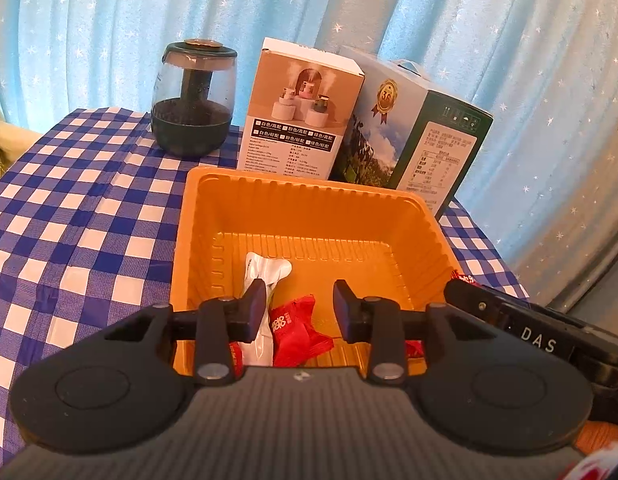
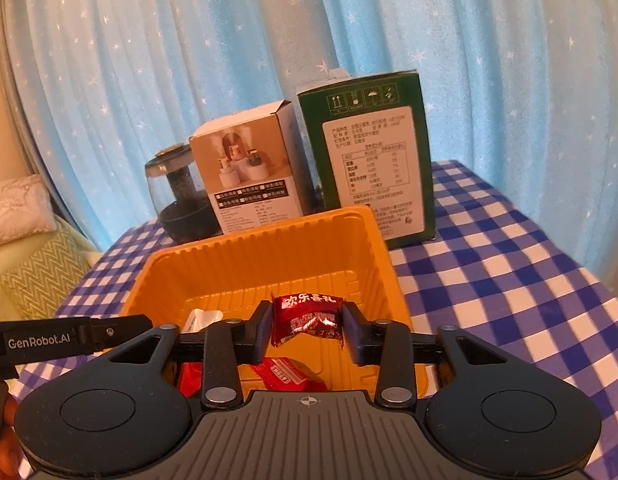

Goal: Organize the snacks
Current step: 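Open both tools to drop the packet and candy into the tray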

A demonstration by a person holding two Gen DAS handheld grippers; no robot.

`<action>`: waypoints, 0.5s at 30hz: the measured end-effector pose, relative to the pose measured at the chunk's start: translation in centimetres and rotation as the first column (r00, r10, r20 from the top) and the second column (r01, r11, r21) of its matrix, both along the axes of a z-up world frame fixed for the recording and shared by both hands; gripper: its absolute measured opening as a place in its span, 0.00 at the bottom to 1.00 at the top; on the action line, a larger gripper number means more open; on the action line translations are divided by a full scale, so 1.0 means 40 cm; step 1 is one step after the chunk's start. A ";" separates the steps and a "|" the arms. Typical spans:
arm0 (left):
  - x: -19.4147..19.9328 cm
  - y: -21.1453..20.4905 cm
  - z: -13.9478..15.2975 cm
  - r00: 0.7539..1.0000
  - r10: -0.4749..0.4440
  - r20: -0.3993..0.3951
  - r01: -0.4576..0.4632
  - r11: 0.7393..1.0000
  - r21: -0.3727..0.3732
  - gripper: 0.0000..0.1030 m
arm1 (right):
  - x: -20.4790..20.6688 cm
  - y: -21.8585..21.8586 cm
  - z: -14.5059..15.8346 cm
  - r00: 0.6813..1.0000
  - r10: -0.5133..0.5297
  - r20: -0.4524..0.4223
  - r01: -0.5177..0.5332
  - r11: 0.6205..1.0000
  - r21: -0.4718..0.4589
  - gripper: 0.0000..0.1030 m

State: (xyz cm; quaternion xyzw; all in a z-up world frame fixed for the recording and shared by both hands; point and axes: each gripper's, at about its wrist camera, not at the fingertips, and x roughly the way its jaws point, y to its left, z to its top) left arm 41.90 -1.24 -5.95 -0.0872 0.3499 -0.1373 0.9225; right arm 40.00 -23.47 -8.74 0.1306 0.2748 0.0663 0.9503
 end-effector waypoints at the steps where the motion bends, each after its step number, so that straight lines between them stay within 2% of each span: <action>1: 0.000 0.001 -0.001 1.000 -0.001 -0.001 0.001 1.000 0.002 0.32 | -0.001 -0.005 -0.003 1.000 -0.001 0.003 0.001 1.000 0.016 0.66; 2: -0.001 0.003 -0.002 1.000 -0.002 -0.002 0.002 1.000 0.003 0.33 | -0.004 -0.013 -0.005 1.000 -0.014 0.010 0.013 0.999 0.036 0.73; 7: -0.005 0.011 -0.002 1.000 0.005 -0.001 -0.004 1.000 0.009 0.34 | -0.008 -0.041 0.005 0.998 -0.051 0.026 0.049 0.996 0.079 0.73; 15: -0.025 0.002 0.003 1.000 -0.014 0.015 0.013 0.999 0.043 0.34 | -0.027 -0.044 0.010 0.997 -0.070 0.036 0.069 0.997 0.042 0.73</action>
